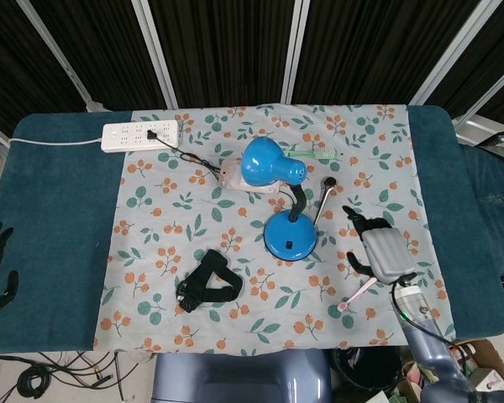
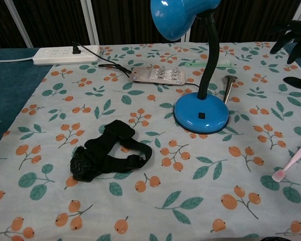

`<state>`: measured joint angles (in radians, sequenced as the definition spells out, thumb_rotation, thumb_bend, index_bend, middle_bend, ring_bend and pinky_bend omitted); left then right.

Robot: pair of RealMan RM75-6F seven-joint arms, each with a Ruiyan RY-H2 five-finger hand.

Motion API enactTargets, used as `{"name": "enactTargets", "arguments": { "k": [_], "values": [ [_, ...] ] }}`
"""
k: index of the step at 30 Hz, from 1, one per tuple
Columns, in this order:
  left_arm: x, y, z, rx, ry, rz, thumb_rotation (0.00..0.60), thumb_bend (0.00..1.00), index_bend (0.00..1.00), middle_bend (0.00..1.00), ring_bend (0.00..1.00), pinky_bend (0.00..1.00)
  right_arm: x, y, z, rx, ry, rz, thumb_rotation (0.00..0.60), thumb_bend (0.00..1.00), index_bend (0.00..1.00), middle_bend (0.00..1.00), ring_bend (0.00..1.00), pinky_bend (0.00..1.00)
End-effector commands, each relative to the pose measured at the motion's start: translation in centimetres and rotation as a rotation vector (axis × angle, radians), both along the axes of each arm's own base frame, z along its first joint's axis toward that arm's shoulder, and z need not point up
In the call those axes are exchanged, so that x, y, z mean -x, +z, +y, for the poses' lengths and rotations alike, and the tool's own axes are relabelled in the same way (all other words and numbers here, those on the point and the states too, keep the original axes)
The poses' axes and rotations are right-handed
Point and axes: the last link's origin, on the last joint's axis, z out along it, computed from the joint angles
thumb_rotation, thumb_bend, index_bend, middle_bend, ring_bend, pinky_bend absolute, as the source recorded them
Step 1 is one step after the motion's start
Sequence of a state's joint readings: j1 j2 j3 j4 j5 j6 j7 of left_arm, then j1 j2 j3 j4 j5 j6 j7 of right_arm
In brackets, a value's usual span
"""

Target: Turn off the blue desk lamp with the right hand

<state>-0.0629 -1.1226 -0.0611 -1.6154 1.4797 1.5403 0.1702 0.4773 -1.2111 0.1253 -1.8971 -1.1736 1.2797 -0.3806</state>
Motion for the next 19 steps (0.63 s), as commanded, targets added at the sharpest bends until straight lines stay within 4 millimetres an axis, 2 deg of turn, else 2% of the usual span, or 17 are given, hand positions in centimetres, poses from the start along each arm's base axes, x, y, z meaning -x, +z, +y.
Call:
{"name": "enactTargets", "arguments": {
  "k": [1, 7, 11, 19],
  "values": [
    [0.0, 0.0, 0.0, -0.003, -0.001, 0.003, 0.600, 0.52, 0.05, 0.02, 0.00, 0.00, 3.1, 2.6, 4.4, 0.142, 0.010, 0.077, 0.600, 0.26, 0.00, 0.13, 0.24, 0.17],
    [-0.1, -0.1, 0.0, -0.005, -0.002, 0.012, 0.600, 0.52, 0.05, 0.02, 0.00, 0.00, 6.5, 3.7, 8.9, 0.212, -0.008, 0.226, 0.600, 0.25, 0.00, 0.12, 0.21, 0.17],
    [-0.1, -0.2, 0.0, -0.008, -0.001, 0.018, 0.600, 0.52, 0.05, 0.02, 0.00, 0.00, 7.7, 3.9, 10.7, 0.247, -0.049, 0.214, 0.600, 0.25, 0.00, 0.12, 0.20, 0.17],
    [-0.2, -0.1, 0.1, -0.014, -0.004, 0.017, 0.600, 0.52, 0.05, 0.02, 0.00, 0.00, 8.7, 4.3, 10.9, 0.269, -0.065, 0.255, 0.600, 0.25, 0.00, 0.12, 0.20, 0.17]
  ]
}}
